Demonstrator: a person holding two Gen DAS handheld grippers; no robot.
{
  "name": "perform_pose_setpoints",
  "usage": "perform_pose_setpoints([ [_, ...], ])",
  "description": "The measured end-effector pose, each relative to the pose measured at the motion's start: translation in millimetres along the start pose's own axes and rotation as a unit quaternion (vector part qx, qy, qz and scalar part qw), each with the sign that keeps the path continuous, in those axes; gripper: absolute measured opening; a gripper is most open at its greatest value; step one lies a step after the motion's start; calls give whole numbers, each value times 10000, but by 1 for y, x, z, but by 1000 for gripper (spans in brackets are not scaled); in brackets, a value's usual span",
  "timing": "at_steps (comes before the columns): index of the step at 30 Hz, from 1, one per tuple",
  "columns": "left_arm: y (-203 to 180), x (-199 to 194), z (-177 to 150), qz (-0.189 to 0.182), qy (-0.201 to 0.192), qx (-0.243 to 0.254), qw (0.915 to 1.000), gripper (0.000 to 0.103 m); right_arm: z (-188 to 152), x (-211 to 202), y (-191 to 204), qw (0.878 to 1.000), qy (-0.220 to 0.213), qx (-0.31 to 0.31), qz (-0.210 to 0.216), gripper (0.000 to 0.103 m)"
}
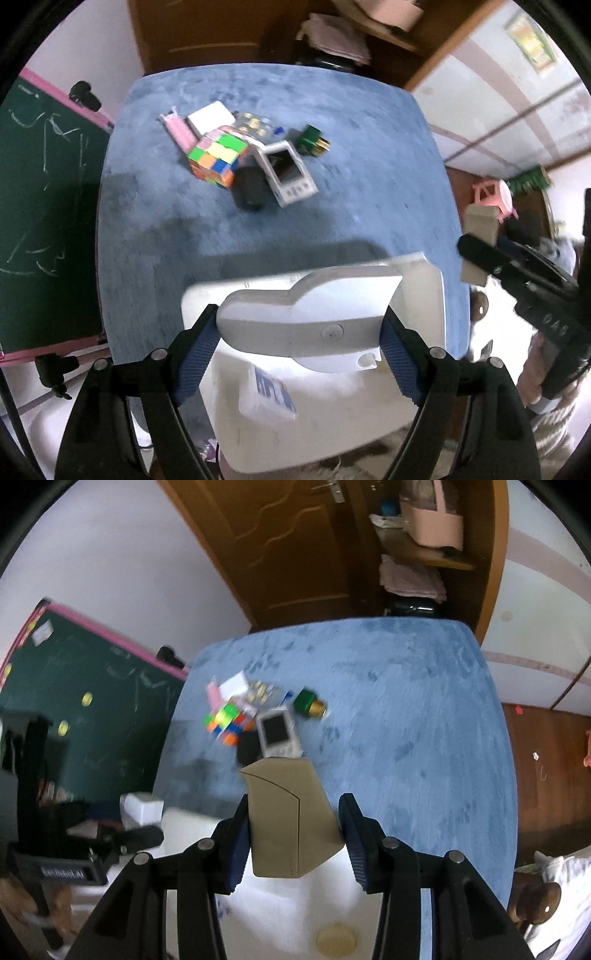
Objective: Organize rigid objects
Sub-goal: 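Lower the white clip into the tray with the left tool while the right tool lowers the beige case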
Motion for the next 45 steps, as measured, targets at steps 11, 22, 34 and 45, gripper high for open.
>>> perform_pose_setpoints([
  [11,-9,44,-63,236,73,1085,9938,85,-106,36,14,9963,802,260,-144,46],
  [22,1,107,-77,444,40,1804,9826,85,-164,87,9,9889,1387,392,-349,46],
  [34,-31,133,-84,359,201,2562,9657,85,-170,93,10,9876,1486,208,-454,47],
  [45,-49,141,-65,377,-22,2852,9577,85,-168,85,0,9882,1401,215,-587,47],
])
Point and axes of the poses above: each gripper's, at about its wrist camera, not at the fingertips, and x roughly the way its jaws point, y to its left, z to its top, the point moved 10 cm from there along x, roughly the way its jaws point, and after that the axes turned 15 degrees about -x, right-handed, at the moved point
